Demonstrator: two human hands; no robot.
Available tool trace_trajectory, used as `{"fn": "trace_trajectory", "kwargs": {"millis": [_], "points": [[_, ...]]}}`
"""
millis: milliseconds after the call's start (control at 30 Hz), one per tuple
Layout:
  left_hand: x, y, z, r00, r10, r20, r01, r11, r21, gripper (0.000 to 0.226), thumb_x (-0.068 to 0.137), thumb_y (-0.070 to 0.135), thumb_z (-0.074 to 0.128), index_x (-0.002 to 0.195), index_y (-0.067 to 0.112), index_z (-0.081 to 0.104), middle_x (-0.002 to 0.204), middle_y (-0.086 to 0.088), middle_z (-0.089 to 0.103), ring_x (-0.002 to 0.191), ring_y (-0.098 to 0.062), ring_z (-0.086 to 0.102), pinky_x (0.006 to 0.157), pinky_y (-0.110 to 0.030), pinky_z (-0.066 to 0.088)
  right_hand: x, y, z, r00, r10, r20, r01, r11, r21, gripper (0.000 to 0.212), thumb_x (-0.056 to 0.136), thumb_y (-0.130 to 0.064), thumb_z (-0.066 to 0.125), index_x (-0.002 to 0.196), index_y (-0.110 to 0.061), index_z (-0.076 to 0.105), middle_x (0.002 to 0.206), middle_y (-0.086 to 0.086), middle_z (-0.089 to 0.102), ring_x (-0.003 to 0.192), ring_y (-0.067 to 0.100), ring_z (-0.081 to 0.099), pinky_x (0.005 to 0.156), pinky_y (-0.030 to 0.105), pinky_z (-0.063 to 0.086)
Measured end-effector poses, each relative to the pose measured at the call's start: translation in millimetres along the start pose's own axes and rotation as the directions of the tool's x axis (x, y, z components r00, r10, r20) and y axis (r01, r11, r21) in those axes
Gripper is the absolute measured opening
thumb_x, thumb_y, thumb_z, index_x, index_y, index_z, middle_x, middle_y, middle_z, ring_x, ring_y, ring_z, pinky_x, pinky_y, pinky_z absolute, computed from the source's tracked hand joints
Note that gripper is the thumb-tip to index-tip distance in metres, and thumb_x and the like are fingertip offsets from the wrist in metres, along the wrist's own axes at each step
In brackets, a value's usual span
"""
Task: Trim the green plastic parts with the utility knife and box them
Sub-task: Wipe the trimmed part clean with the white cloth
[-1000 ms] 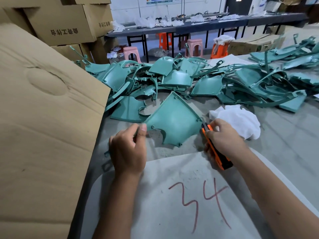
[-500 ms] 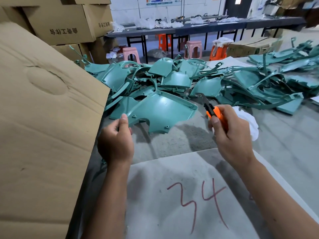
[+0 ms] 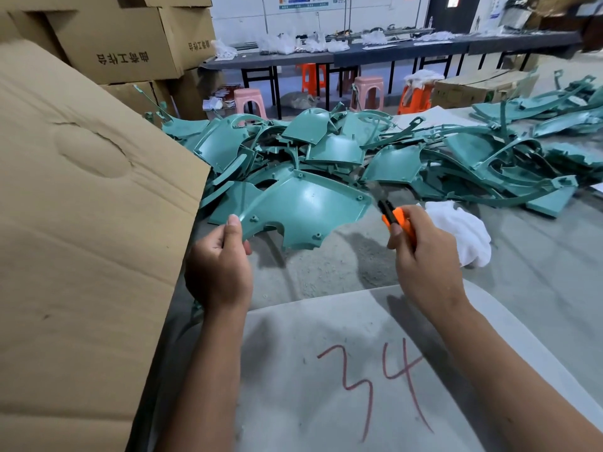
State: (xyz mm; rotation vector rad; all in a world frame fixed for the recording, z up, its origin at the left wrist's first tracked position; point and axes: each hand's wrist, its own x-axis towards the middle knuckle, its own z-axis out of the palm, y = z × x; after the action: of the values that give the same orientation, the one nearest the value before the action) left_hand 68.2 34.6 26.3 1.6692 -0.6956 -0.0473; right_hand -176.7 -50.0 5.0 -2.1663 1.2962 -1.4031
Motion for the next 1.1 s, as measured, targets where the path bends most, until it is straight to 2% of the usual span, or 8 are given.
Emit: {"fn": "trace_trajectory", "kwargs": {"millis": [167,300,400,500,600,733,933,1100], "points": [[-1,1,-4,1.0,0.018,-0.023,-0.019,0.999,-0.043,0.054,0.098,0.051,0.045,0.061,0.014,0.059,0.061,0.008,0.064,0.055,-0.015,0.053,0.06,-0.039,0.044,4,7,-8,0.983,0.178,-0.042,-0.181,0.918,-0.352,0.013,0.102,-0.031,0.059,0.106,-0.019,0.063,0.078,0.003,0.065,0.066,0.027,0.049,0.055,0.034,0.031],[-7,0,-2,0.993,0.097,-0.067,-0.099,0.995,-0.026,0.05,0.1,0.047,0.044,0.064,0.015,0.059,0.064,0.007,0.067,0.059,-0.015,0.056,0.06,-0.04,0.044,2,0,-6,0.965,0.095,0.246,-0.039,0.974,-0.223,0.029,0.101,-0.052,0.054,0.097,-0.028,0.07,0.086,-0.01,0.063,0.083,0.017,0.055,0.07,0.035,0.043],[-9,-1,-2,0.963,0.264,-0.05,-0.262,0.964,0.053,0.045,0.103,0.037,0.046,0.065,0.015,0.054,0.062,0.003,0.062,0.059,-0.024,0.054,0.056,-0.043,0.043,8,4,-9,0.997,0.031,0.068,-0.014,0.972,-0.234,0.032,0.101,-0.044,0.058,0.086,-0.022,0.074,0.082,-0.004,0.063,0.088,0.022,0.051,0.072,0.035,0.036],[-12,-2,-1,0.922,0.387,-0.003,-0.386,0.919,0.082,0.04,0.105,0.03,0.048,0.072,0.013,0.064,0.067,0.004,0.067,0.061,-0.023,0.06,0.056,-0.043,0.047,16,20,-19,0.969,0.149,-0.197,-0.224,0.863,-0.453,0.024,0.089,-0.034,0.073,0.111,-0.025,0.076,0.116,0.006,0.066,0.115,0.034,0.045,0.093,0.045,0.041],[-17,-2,3,0.901,0.432,0.042,-0.434,0.899,0.059,0.039,0.106,0.031,0.046,0.076,0.016,0.067,0.071,0.007,0.07,0.062,-0.02,0.064,0.058,-0.041,0.05,22,36,-28,0.899,0.432,-0.065,-0.409,0.782,-0.47,0.054,0.085,-0.04,0.078,0.136,-0.042,0.061,0.149,0.003,0.045,0.135,0.033,0.031,0.108,0.048,0.032],[-20,-2,6,0.885,0.456,0.092,-0.461,0.887,0.036,0.034,0.106,0.03,0.047,0.081,0.018,0.066,0.069,0.009,0.068,0.06,-0.018,0.063,0.055,-0.041,0.05,22,48,-28,0.905,0.418,0.083,-0.334,0.817,-0.47,0.036,0.088,-0.022,0.074,0.124,-0.029,0.072,0.12,0.011,0.062,0.111,0.041,0.055,0.088,0.04,0.042],[-24,2,6,0.89,0.452,0.059,-0.455,0.89,0.037,0.029,0.106,0.027,0.049,0.084,0.017,0.065,0.072,0.009,0.07,0.058,-0.019,0.063,0.056,-0.042,0.05,19,27,-27,0.926,0.234,-0.296,-0.226,0.972,0.061,0.012,0.091,-0.017,0.075,0.1,-0.02,0.067,0.092,0.0,0.065,0.083,0.017,0.056,0.072,0.028,0.037],[-29,8,8,0.888,0.459,0.024,-0.459,0.888,-0.003,0.029,0.107,0.026,0.048,0.085,0.013,0.062,0.075,0.007,0.072,0.059,-0.019,0.063,0.058,-0.042,0.05,7,-18,-16,0.837,0.474,0.272,-0.44,0.289,0.85,0.011,0.095,-0.006,0.068,0.101,-0.012,0.062,0.09,0.002,0.075,0.075,0.017,0.07,0.066,0.035,0.06]]}}
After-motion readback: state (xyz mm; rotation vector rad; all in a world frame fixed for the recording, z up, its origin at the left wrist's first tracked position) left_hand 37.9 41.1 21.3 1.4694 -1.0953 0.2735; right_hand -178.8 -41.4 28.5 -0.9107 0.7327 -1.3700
